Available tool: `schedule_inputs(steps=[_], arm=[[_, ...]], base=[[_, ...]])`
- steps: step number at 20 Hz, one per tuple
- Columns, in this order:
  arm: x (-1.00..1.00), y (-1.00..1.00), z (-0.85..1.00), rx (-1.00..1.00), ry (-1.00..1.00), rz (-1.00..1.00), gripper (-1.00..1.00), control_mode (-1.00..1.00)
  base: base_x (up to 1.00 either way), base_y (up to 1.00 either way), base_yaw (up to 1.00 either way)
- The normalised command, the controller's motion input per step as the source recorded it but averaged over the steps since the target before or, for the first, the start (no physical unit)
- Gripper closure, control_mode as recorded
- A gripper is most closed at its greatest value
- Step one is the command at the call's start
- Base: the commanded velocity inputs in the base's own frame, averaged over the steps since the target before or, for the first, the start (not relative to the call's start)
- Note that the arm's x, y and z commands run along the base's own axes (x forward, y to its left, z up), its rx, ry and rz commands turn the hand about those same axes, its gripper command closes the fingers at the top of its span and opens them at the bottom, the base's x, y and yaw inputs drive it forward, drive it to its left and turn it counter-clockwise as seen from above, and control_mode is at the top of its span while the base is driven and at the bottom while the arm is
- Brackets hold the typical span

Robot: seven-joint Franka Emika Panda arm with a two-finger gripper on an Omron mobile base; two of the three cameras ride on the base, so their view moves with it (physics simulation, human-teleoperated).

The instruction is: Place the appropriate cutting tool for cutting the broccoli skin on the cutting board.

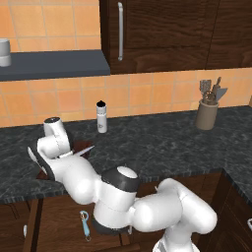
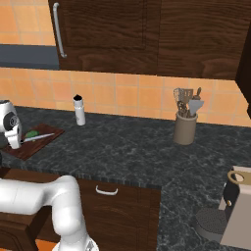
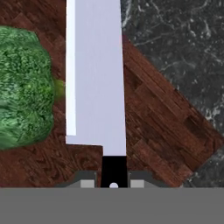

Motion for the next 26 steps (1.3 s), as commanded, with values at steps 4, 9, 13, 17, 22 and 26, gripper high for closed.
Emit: schedule_inputs(steps=[4, 9, 13, 17, 22, 26], arm=[[0.06, 0.00, -0.39, -0.01, 0.04, 0.03, 1.00, -1.00], [0.03, 0.04, -0.44, -0.01, 0.08, 0.03, -1.00, -1.00], [-0.10, 0.00, -0.10, 0.00, -0.02, 0.03, -1.00, -1.00], [-0.48, 0.00, 0.23, 0.00, -0.10, 0.02, -1.00, -1.00], [-0.58, -0.09, 0.42, 0.01, -0.17, 0.00, -1.00, -1.00], [-0.47, -0.35, 0.51, 0.02, -0.23, 0.00, -1.00, -1.00]], base=[[0.00, 0.00, 0.00], [0.00, 0.00, 0.00], [0.00, 0.00, 0.00], [0.00, 0.00, 0.00], [0.00, 0.00, 0.00], [0.00, 0.00, 0.00]])
